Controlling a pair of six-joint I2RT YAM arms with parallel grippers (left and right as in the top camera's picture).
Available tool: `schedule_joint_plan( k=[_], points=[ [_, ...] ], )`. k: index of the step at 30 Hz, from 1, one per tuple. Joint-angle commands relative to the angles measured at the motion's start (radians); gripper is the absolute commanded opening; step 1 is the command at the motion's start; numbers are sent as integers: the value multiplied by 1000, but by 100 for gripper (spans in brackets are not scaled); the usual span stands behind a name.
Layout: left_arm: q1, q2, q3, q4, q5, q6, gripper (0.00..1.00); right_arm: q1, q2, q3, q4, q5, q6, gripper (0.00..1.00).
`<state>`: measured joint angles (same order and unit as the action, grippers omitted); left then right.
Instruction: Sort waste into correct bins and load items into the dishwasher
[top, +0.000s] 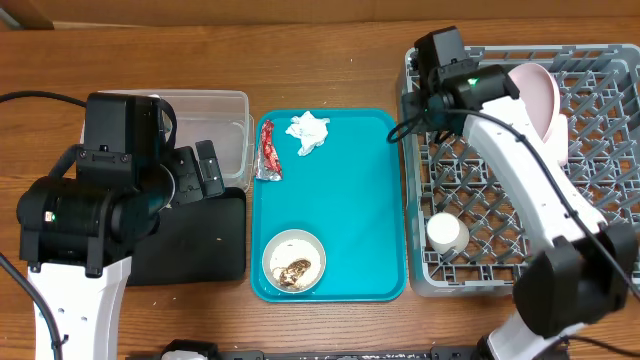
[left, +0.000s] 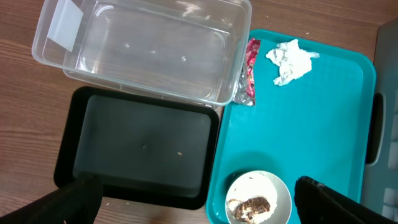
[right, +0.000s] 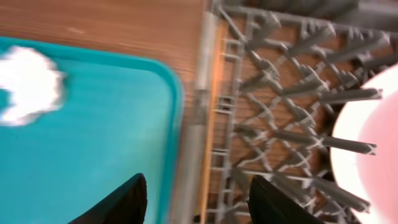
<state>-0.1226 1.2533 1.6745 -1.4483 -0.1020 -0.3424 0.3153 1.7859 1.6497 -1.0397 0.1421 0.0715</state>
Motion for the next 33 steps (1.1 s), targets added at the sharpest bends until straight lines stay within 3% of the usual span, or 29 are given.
schedule_joint_plan(
  k=[1,9,10,11,15,26,33],
  points=[
    [3,3,10,1,-12,-17,100,48,-162,53,-13,-85,14,56],
    [3,3,10,1,-12,-17,100,170,-301,53,-36,-262,14,56],
    [3,3,10,1,-12,-17,100,185,-313,53,-45,-290,14,67],
    [3,3,10,1,-12,-17,100,200,-323,53,-50,-323,14,100],
    [3,3,10,1,-12,-17,100,254,-338,53,-55,-478,-12,100],
    [3,3,10,1,-12,-17,100,228,-386,53,-207,-468,-47,100],
    [3,3,10,1,-12,-17,100,128,-590,53,-222,-286,-85,100]
  ],
)
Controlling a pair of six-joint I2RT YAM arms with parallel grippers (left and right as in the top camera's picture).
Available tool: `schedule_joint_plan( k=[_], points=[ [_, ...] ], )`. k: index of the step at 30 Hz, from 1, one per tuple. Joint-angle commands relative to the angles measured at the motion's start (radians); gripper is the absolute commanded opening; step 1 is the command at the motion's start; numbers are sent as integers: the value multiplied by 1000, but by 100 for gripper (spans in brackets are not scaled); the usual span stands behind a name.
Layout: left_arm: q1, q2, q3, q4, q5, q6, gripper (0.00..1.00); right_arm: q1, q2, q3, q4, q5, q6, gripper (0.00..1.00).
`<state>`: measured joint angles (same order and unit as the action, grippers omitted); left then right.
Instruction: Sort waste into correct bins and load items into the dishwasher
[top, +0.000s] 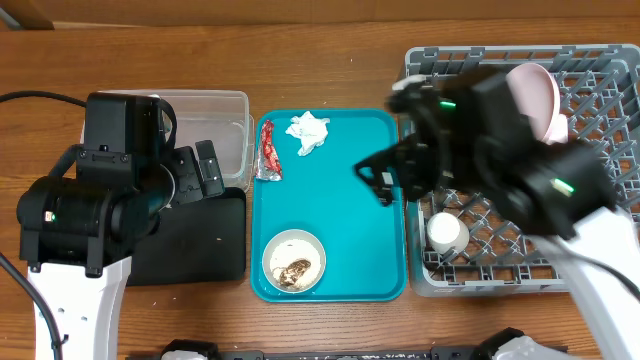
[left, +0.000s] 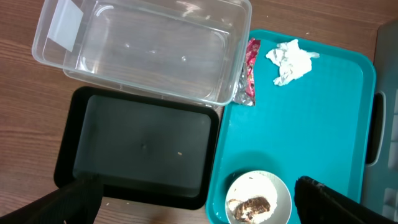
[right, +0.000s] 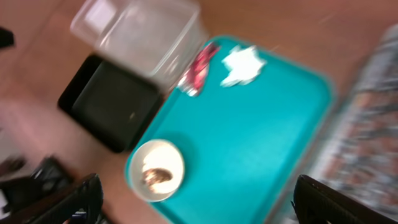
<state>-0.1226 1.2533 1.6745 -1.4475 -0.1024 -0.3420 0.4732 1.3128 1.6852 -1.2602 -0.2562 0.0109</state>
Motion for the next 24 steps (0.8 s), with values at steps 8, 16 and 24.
schedule_joint_plan(
  k=[8,16,24],
  points=[
    [3,3,10,0,-12,-18,100,-190,-310,-15,48,214,-188,100],
    [3,3,10,0,-12,-18,100,-371,-513,-320,269,219,-202,100],
    [3,3,10,0,-12,-17,100,-393,-780,-806,569,218,-202,100]
  ],
)
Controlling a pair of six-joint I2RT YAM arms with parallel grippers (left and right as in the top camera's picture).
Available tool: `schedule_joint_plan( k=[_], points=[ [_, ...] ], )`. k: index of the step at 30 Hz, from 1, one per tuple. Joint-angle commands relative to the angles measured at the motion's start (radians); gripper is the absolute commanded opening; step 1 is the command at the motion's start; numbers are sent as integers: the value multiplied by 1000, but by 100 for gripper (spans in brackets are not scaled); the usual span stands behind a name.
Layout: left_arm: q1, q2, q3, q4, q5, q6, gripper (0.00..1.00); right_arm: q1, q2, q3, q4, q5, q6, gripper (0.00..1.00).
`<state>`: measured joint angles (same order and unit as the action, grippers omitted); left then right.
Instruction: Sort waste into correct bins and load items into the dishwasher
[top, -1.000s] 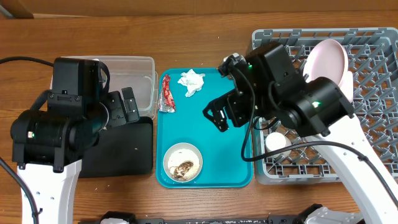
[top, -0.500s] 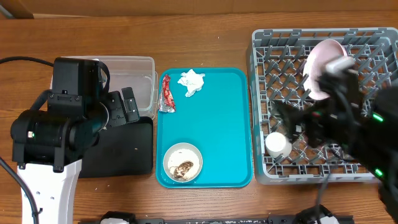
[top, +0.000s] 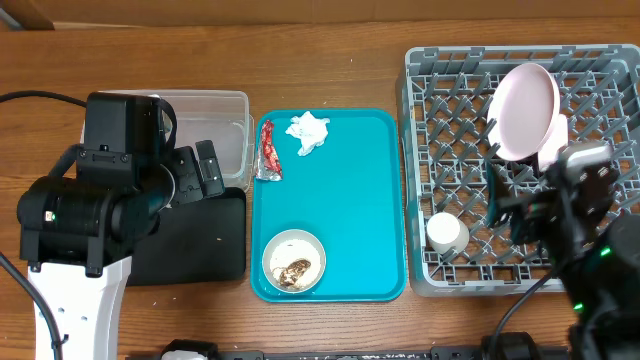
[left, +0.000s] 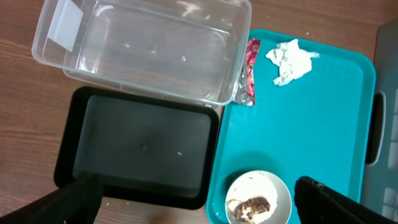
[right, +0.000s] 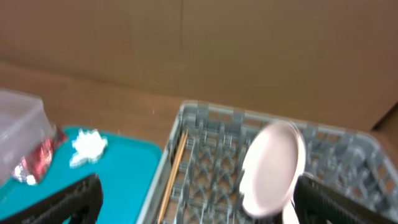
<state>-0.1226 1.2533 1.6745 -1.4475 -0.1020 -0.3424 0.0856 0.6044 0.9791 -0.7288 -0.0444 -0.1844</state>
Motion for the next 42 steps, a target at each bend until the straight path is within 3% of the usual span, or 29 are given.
schedule_joint_plan(
  k=[1,8,15,28,42],
  points=[
    [3,3,10,0,-12,-17,100,-5,-106,-154,68,6,-6,100],
    [3,3,10,0,-12,-17,100,-36,-399,-504,269,6,31,100],
    [3,3,10,0,-12,-17,100,-72,-589,-715,316,-2,66,100],
    [3,3,10,0,-12,-17,100,-74,-602,-962,661,-1,65,100],
    [3,3,10,0,-12,-17,100,-74,-602,-971,649,-1,64,100]
  ],
)
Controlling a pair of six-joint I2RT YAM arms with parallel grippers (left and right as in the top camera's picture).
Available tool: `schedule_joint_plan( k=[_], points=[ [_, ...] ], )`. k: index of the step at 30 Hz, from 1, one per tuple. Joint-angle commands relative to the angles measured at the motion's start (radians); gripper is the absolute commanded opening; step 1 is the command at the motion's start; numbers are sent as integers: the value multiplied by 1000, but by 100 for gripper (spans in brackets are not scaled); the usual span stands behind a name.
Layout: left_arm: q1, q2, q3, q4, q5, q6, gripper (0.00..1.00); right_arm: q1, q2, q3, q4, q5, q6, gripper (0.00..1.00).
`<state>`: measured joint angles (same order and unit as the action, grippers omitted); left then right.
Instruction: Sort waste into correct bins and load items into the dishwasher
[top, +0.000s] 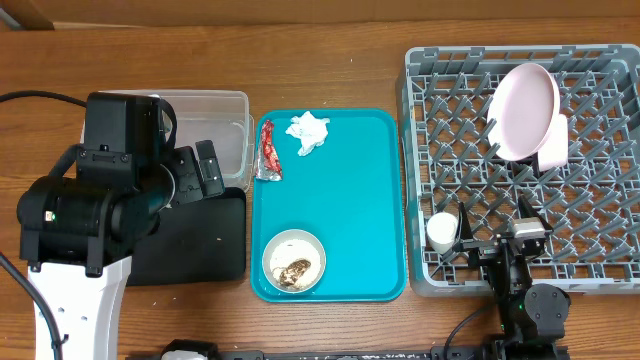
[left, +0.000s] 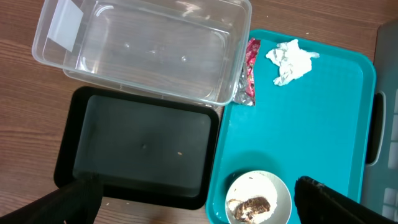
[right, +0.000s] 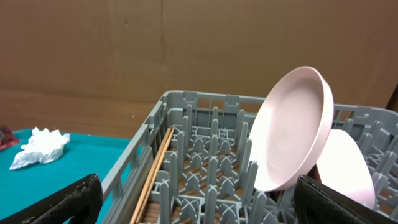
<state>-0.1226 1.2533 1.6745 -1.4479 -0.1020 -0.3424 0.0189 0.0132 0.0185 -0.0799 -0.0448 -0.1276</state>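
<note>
On the teal tray lie a crumpled white tissue, a red wrapper and a white bowl with brown food scraps. The grey dish rack holds an upright pink plate, a pink bowl behind it, a white cup and wooden chopsticks along its left wall. My left gripper hangs open and empty, high over the bins and tray. My right gripper is open and empty at the rack's front edge, facing across it.
A clear plastic bin and a black bin sit left of the tray, both with nothing in them. The left arm's body covers part of them from above. A brown cardboard wall stands behind the rack.
My right arm has moved from above the rack's front right part down to the rack's front edge. Its camera now looks level across the rack. The left arm and all objects are unchanged.
My right gripper was open at the rack's far left corner, beside the tray. Then it was high over the tray's right edge, then over the rack's front right, and now sits low at the front. Tray items stayed put throughout.
</note>
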Motion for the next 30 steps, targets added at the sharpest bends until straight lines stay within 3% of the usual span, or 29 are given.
schedule_joint_plan(
  k=[1,15,20,23,26,30],
  points=[
    [3,3,10,1,-12,-17,100,-7,-10,-10,0,0,8,100],
    [3,3,10,2,-9,-21,100,-7,-10,-11,0,0,8,100],
    [3,3,10,38,249,-144,100,-7,-10,-11,0,0,8,100],
    [-10,14,-14,160,354,-159,100,-7,-10,-11,0,0,8,100],
    [-66,56,-60,259,348,-153,100,-7,-10,-11,0,0,8,100],
    [-191,190,-105,331,177,-148,100,-7,-10,-11,0,0,8,100]
  ],
)
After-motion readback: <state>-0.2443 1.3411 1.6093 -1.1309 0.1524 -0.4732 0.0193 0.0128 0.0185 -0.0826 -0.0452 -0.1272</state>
